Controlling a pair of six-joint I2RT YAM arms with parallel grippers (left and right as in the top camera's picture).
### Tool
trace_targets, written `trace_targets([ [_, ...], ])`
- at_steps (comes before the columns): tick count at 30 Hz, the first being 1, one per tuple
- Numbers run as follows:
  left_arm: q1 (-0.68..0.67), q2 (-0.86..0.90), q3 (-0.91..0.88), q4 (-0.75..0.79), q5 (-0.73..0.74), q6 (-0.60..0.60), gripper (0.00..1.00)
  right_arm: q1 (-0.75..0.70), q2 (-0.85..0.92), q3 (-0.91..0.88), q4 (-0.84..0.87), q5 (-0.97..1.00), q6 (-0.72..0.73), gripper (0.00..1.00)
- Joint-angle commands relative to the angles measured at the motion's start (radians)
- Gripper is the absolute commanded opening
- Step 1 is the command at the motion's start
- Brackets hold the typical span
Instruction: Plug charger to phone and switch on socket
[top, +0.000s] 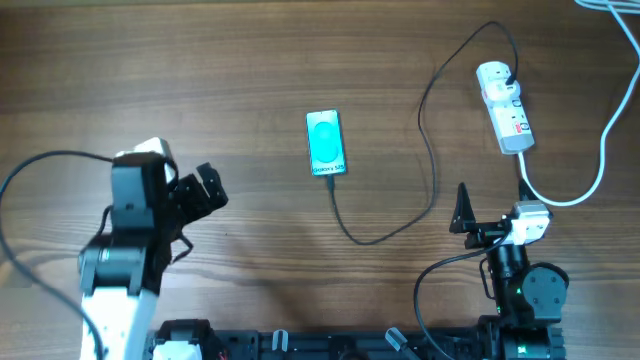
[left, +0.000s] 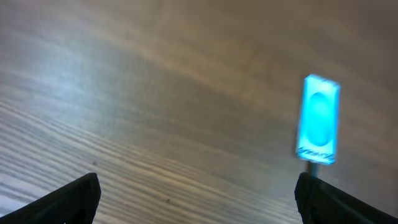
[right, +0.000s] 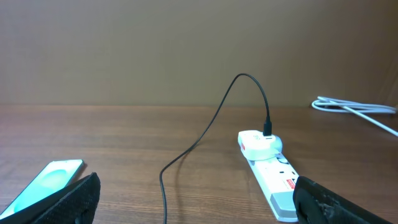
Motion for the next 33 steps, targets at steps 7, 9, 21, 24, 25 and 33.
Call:
trace_targets([
  [7,0.023,-0.243,-0.003,-0.027,0.079,0.172,1.0,0.005,-0.01,-0.001,0.002,0.01,-0.011,0.99],
  [9,0.04,-0.253,-0.003,-0.026,0.132,0.228,1.0,0.005,-0.01,-0.001,0.002,0.01,-0.012,1.0],
  [21,0.054,-0.532,-0.251,0.077,0.156,0.233,1.0,0.005,-0.01,-0.001,0.002,0.01,-0.012,1.0],
  [24,0.054,-0.539,-0.317,0.169,0.156,0.185,1.0,0.005,-0.01,-0.001,0.002,0.01,-0.012,1.0],
  [25,0.054,-0.548,-0.329,0.18,0.156,0.185,1.0,0.005,-0.01,-0.001,0.002,0.01,-0.012,1.0],
  [33,0.054,-0.683,-0.385,0.167,0.156,0.185,1.0,0.005,-0.01,-0.001,0.002,0.01,-0.011,1.0],
])
